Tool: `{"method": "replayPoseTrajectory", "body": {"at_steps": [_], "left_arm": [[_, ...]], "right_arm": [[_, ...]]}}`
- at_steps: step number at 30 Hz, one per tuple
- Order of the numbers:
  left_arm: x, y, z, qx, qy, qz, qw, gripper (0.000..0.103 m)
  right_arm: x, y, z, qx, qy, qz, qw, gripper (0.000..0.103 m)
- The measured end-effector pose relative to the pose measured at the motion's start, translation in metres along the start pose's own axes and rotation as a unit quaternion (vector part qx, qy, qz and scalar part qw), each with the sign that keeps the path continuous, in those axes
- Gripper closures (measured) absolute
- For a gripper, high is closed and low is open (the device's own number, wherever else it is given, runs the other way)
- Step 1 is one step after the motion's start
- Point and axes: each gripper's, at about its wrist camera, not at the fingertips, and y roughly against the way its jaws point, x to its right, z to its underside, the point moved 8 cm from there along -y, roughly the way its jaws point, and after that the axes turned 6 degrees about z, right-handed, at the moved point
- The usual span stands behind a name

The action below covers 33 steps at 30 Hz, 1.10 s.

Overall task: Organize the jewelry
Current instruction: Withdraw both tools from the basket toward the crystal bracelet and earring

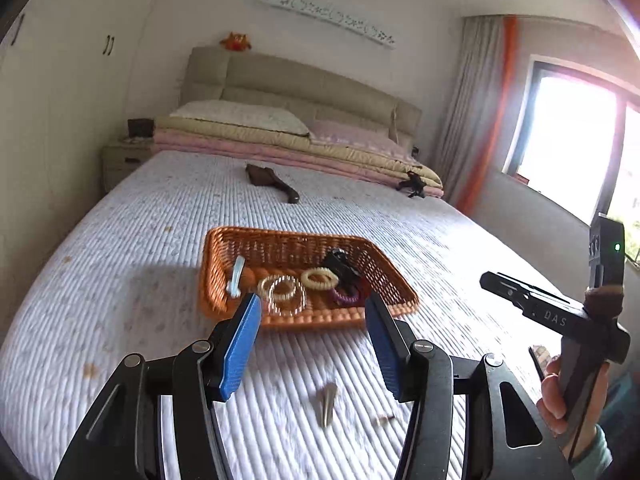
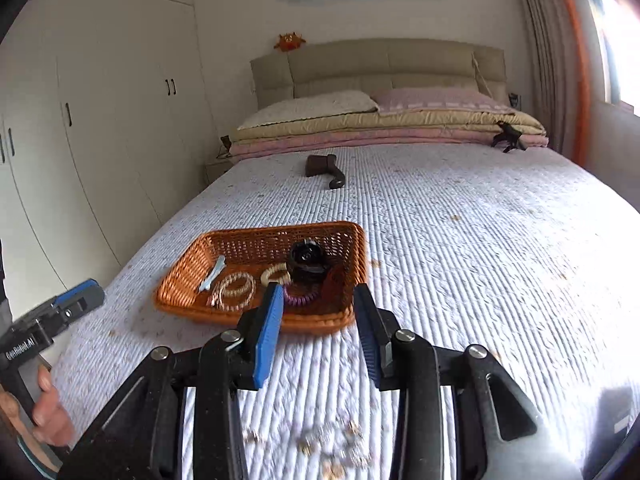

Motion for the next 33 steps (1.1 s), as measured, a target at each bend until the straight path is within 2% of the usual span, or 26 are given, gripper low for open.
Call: {"method": "replayPoseTrajectory", "body": {"at_steps": [5, 10, 16, 23, 27, 33], "left_arm": [[0.005, 0.038, 0.024, 0.006, 0.001, -0.004, 1.0000, 0.047], [0.005, 0.051, 0.053, -0.011, 0.007, -0.007, 0.9999, 0.047], [-0.001, 0.039, 0.097, -0.051, 0.019, -0.014, 0.9984, 0.047], [0.002, 0.018, 0.142, -0.095, 0.034, -0.001, 0.9949, 0.048], [0.005, 0.007, 0.157, -0.113, 0.035, -0.005, 0.9930, 0.048], [0.010, -0.001, 0.160, -0.133, 0.018, -0.026, 0.9906, 0.048]], "right_arm": [[0.005, 0.026, 0.039, -0.013, 0.000, -0.002, 1.000, 0.058], [0.001, 0.028, 0.073, -0.038, -0.003, -0.013, 0.999, 0.058], [-0.005, 0.015, 0.110, -0.070, -0.016, -0.015, 0.997, 0.058], [-0.022, 0.006, 0.139, -0.097, -0.014, -0.030, 0.995, 0.058], [-0.034, 0.003, 0.144, -0.103, -0.005, -0.031, 0.994, 0.058], [-0.026, -0.005, 0.150, -0.118, -0.016, -0.021, 0.993, 0.058]]}}
